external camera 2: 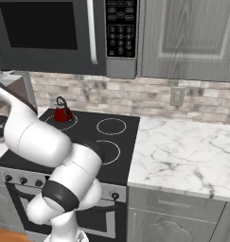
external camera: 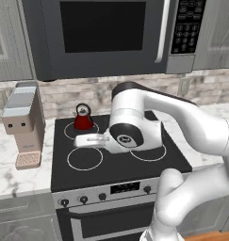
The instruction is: The kettle is done boiling. Turn off the stove, then wait for 300 timesteps before moving the kettle to the dining table.
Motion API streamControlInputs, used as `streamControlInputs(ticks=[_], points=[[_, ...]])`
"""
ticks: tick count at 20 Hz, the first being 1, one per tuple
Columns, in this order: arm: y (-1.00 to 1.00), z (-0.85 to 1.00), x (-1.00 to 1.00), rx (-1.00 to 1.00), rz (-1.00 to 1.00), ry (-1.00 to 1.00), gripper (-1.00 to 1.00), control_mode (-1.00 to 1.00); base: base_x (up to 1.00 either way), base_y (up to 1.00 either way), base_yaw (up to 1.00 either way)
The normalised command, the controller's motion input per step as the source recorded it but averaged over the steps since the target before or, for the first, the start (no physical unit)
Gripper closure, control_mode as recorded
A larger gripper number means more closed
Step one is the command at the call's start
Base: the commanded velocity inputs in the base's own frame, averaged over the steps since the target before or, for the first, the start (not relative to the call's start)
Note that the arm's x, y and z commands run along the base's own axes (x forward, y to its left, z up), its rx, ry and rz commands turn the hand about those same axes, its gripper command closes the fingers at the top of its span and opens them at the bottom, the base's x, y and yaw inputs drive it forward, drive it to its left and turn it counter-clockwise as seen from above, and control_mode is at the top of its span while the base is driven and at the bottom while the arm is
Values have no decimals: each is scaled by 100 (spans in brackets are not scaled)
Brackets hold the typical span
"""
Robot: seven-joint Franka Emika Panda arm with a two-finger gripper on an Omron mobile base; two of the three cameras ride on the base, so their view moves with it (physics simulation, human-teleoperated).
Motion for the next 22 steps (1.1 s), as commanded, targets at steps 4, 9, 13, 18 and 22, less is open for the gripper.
streamControlInputs(ticks=[4,9,13,18,22], points=[[-13,39,-1,-13,0,-4,-100,-100,0,0,0],[-13,41,-2,-11,0,-2,-100,-100,0,0,0],[-15,39,-1,-9,0,0,-100,-100,0,0,0],[-15,36,0,-7,0,0,-100,-100,0,0,0],[-19,38,0,-7,0,0,-100,-100,0,0,0]])
